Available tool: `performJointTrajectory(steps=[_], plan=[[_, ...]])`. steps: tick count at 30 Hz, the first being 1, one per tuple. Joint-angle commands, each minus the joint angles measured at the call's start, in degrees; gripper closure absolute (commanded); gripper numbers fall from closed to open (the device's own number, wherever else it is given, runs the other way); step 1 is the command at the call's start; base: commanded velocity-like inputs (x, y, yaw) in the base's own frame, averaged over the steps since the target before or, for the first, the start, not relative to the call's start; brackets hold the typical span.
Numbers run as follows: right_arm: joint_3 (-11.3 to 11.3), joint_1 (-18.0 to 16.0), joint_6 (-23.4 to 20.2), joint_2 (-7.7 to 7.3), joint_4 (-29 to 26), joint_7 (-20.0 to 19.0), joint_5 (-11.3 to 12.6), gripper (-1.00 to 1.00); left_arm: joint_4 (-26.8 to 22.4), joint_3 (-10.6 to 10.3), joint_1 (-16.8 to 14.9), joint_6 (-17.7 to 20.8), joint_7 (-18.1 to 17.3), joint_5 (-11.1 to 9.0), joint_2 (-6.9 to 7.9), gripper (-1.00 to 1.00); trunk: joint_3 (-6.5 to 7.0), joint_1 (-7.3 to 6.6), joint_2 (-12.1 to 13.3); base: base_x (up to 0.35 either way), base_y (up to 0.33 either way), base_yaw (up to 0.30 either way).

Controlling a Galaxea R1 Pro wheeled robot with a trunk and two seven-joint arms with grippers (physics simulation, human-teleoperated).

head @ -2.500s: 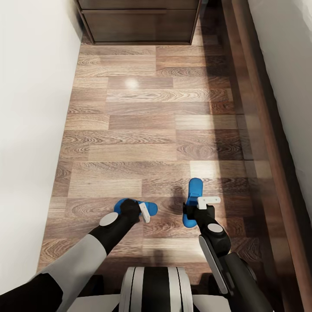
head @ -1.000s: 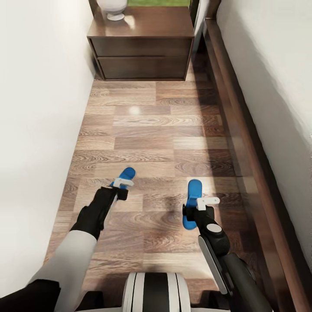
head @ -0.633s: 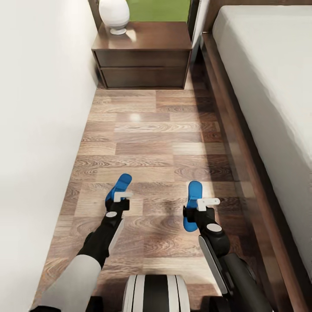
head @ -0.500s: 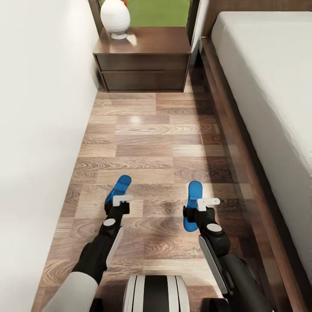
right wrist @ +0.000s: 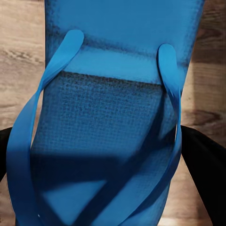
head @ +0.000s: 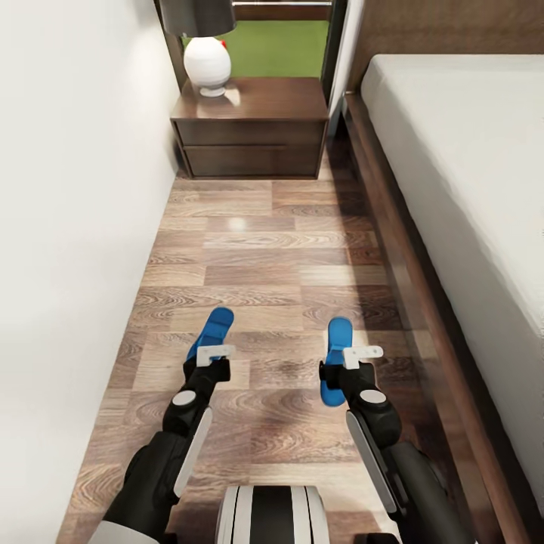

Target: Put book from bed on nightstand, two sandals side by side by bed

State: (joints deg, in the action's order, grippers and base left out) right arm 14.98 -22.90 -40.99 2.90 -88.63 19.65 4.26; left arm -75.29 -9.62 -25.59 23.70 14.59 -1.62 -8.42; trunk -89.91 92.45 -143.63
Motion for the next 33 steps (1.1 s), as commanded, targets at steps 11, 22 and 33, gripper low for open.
performJointTrajectory(steps=[11,22,33], plan=[[0.2,0.0,-0.4,0.0,-0.1,2.6,0.6,1.0,-0.2,-0.2,0.0,0.5,0.5,-7.8,0.42,1.0,2.41,-0.29,0.1,0.0,0.0,0.0],[0.4,0.0,-0.4,0.12,-0.1,2.7,0.6,1.0,-0.4,-0.1,0.0,0.5,0.5,-8.0,0.46,1.0,4.85,-0.57,0.3,0.0,0.0,0.0],[0.2,0.0,-1.8,-0.02,0.1,2.3,1.2,1.0,-0.5,0.3,0.0,0.5,0.5,-8.1,0.46,1.0,7.16,-1.44,1.6,0.0,0.0,0.0]])
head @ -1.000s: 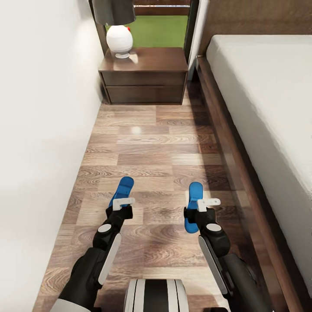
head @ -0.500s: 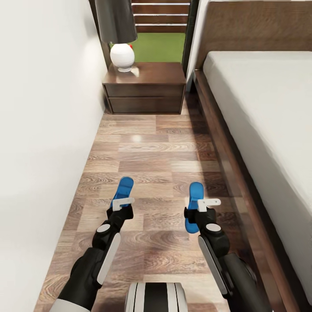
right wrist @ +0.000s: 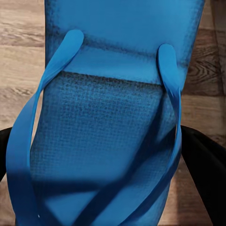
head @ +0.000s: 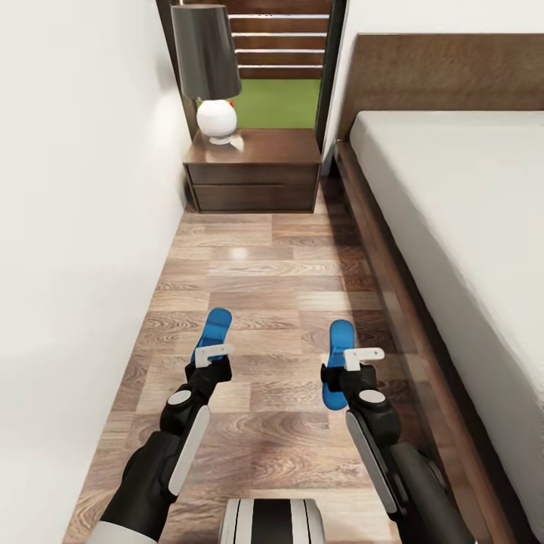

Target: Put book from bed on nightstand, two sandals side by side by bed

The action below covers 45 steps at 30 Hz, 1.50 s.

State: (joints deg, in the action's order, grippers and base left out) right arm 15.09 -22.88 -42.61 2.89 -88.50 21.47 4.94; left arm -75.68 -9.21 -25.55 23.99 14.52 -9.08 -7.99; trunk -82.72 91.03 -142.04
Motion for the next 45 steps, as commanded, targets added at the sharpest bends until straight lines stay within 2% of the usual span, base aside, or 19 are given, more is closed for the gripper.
performJointTrajectory(steps=[1,7,11,12,45], plan=[[0.2,0.0,-0.2,0.03,0.0,0.6,0.4,1.0,-0.1,-0.1,0.0,0.2,0.5,-0.6,0.0,1.0,0.15,-0.23,0.4,0.0,0.0,0.0],[0.2,0.0,-0.3,-0.06,-0.2,0.6,0.2,1.0,-0.1,-0.1,0.0,0.2,0.5,-0.7,-0.01,1.0,1.22,-1.55,2.8,0.0,0.0,0.0],[0.2,-0.1,-0.4,-0.06,-0.2,0.8,0.0,1.0,-0.1,-0.2,0.0,0.5,0.6,-2.7,-0.01,1.0,1.94,-2.43,4.4,0.0,0.0,0.0],[0.2,0.0,-0.4,-0.07,-0.2,0.8,0.0,1.0,-3.2,0.0,0.0,3.3,0.7,-4.6,0.06,1.0,2.12,-2.65,4.8,-0.106,0.0,0.0],[0.2,0.0,-0.4,-0.07,-0.2,0.8,-0.1,1.0,-3.9,-0.5,0.0,3.9,0.7,-4.9,-0.01,1.0,8.05,-9.9,18.0,-0.331,0.0,0.0]])
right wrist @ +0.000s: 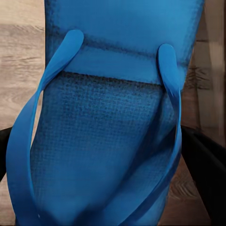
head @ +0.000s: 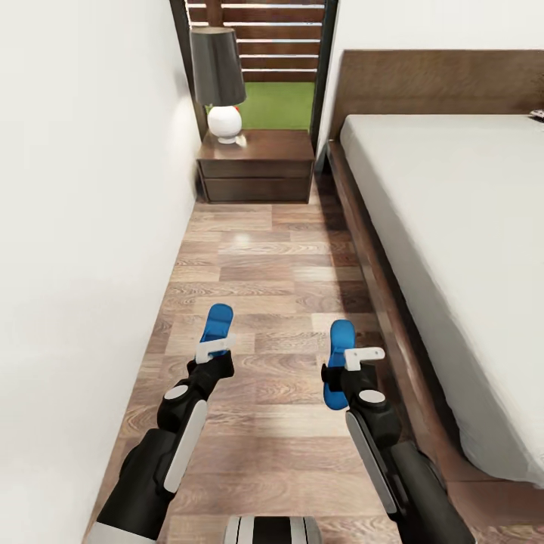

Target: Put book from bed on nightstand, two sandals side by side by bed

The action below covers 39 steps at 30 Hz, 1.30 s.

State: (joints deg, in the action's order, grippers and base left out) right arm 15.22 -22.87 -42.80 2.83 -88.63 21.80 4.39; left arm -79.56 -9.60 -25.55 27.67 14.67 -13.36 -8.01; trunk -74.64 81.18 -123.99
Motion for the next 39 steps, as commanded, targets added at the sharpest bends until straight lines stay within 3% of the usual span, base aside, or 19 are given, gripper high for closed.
performJointTrajectory(steps=[1,15,31,39], plan=[[0.1,0.0,-0.2,0.0,-0.1,0.5,0.5,1.0,-0.1,-0.1,0.0,0.2,0.6,-0.6,0.02,1.0,0.15,-0.27,0.4,-0.341,0.0,0.0],[0.1,0.0,-0.5,-0.02,-0.1,0.5,0.4,1.0,-0.1,-0.2,0.0,0.2,0.5,-0.6,0.02,1.0,2.67,-3.34,6.0,-0.341,0.0,-0.009],[0.2,-0.1,-0.5,-0.02,-0.1,0.5,0.4,1.0,-0.8,-0.2,0.0,0.2,0.6,-0.6,0.02,1.0,6.32,-6.86,12.4,-0.235,0.0,-0.223],[0.2,0.0,-0.6,0.03,-0.1,0.6,0.4,1.0,-1.7,-0.2,0.1,0.3,0.6,-0.5,0.02,1.0,7.92,-8.62,15.6,-0.324,0.0,-0.045]])
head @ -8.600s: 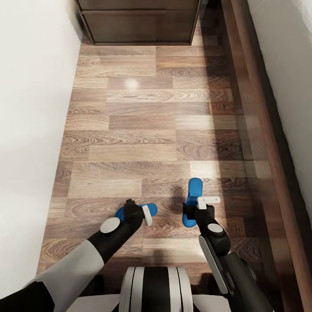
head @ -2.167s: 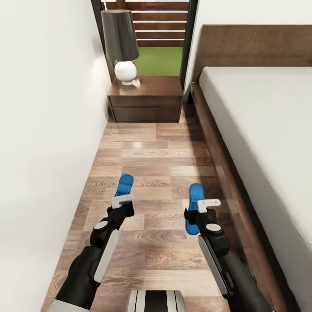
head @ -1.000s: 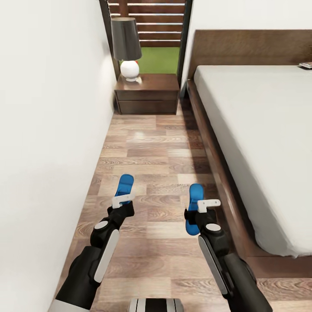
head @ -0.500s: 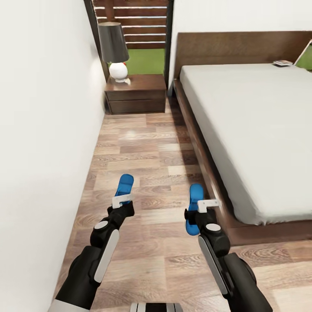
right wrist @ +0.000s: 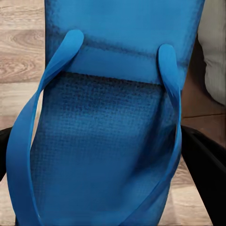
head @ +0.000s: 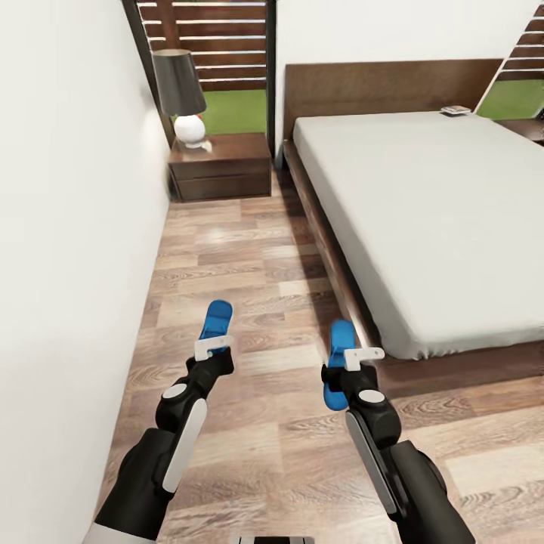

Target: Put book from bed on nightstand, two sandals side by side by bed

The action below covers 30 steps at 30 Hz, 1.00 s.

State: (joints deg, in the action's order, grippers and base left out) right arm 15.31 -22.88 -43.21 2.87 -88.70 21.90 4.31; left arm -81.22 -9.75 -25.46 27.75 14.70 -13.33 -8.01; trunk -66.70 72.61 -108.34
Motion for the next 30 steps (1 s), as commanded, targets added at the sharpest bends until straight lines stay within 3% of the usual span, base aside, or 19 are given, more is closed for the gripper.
performJointTrajectory(steps=[1,8,19,22,25,30], plan=[[0.1,0.0,-0.2,-0.02,-0.1,0.5,0.4,1.0,-0.1,-0.1,0.0,0.2,0.6,-0.6,0.02,1.0,0.15,-0.27,0.4,-0.335,0.0,-0.002],[0.1,0.0,-0.2,-0.01,0.0,0.5,0.4,1.0,-0.1,-0.1,0.0,0.2,0.5,-0.6,0.02,1.0,1.83,-1.8,3.2,-0.293,0.0,-0.133],[0.1,-0.1,-0.2,0.02,0.0,0.5,0.4,1.0,-0.1,-1.9,0.0,0.2,0.5,-0.6,0.02,1.0,4.33,-4.22,7.6,-0.022,0.0,-0.253],[0.1,-0.1,-0.2,0.02,-0.1,0.5,0.4,1.0,0.0,-2.4,0.0,0.3,0.5,-0.6,0.03,1.0,4.45,-4.22,7.6,0.0,0.0,-0.272],[0.1,-0.1,-0.2,0.03,-0.1,0.5,0.4,1.0,0.1,-4.4,0.1,0.3,0.5,-0.5,0.09,1.0,4.6,-4.22,7.6,0.0,0.0,-0.265],[0.1,-0.1,-0.2,0.0,0.0,0.5,0.4,1.0,0.1,-4.7,0.2,0.3,0.5,-0.5,0.1,1.0,4.92,-4.22,7.6,0.0,0.0,-0.241]])
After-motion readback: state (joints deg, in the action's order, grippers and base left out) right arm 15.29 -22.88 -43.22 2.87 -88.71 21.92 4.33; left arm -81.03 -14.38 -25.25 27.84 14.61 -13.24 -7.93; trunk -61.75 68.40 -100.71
